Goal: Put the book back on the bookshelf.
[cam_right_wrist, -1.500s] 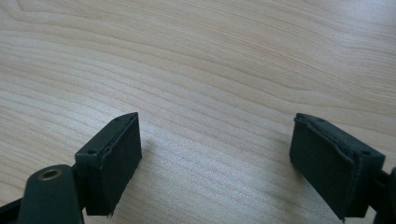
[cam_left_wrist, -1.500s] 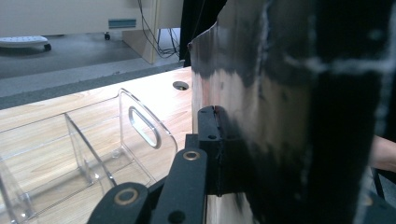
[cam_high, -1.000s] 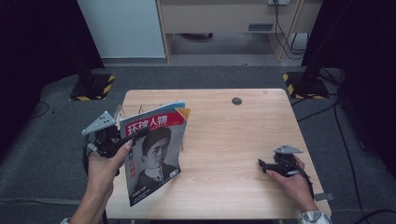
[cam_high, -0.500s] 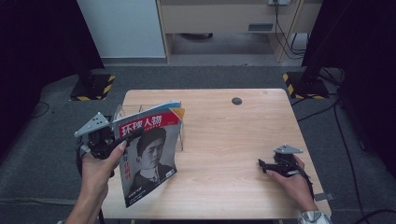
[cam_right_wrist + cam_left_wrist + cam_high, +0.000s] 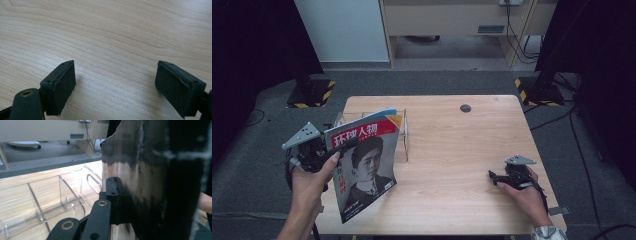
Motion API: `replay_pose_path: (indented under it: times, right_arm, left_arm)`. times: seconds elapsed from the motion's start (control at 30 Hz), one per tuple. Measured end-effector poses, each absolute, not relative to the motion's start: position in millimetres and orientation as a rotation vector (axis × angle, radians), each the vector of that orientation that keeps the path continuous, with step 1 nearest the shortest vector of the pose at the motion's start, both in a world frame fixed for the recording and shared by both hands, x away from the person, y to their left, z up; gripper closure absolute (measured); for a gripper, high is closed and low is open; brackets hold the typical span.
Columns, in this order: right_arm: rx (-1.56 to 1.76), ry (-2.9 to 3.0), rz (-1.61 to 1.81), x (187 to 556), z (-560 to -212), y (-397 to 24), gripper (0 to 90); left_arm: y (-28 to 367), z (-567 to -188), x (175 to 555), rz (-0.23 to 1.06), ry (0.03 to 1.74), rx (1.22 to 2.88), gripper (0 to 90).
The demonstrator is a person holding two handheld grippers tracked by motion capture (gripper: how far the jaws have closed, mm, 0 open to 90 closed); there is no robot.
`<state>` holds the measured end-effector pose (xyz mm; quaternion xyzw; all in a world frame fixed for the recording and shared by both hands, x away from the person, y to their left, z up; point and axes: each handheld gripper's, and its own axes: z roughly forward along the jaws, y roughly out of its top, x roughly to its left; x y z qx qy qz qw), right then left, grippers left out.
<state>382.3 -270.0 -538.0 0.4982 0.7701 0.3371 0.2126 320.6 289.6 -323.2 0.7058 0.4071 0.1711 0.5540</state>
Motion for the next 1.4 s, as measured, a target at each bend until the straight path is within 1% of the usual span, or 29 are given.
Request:
replay_pose_path:
  times: [0.53,1.4]
  right_arm:
    - [1.383,2.138,0.936,382.3,-538.0,-270.0,17.1]
    - [1.382,2.140,0.937,382.3,-538.0,-269.8,17.0]
  left_arm:
    - [323.6,-325.5,307.6,0.450,1.011,1.638,86.4]
    - [349.6,-322.6,298.4,0.488,1.035,1.601,86.4]
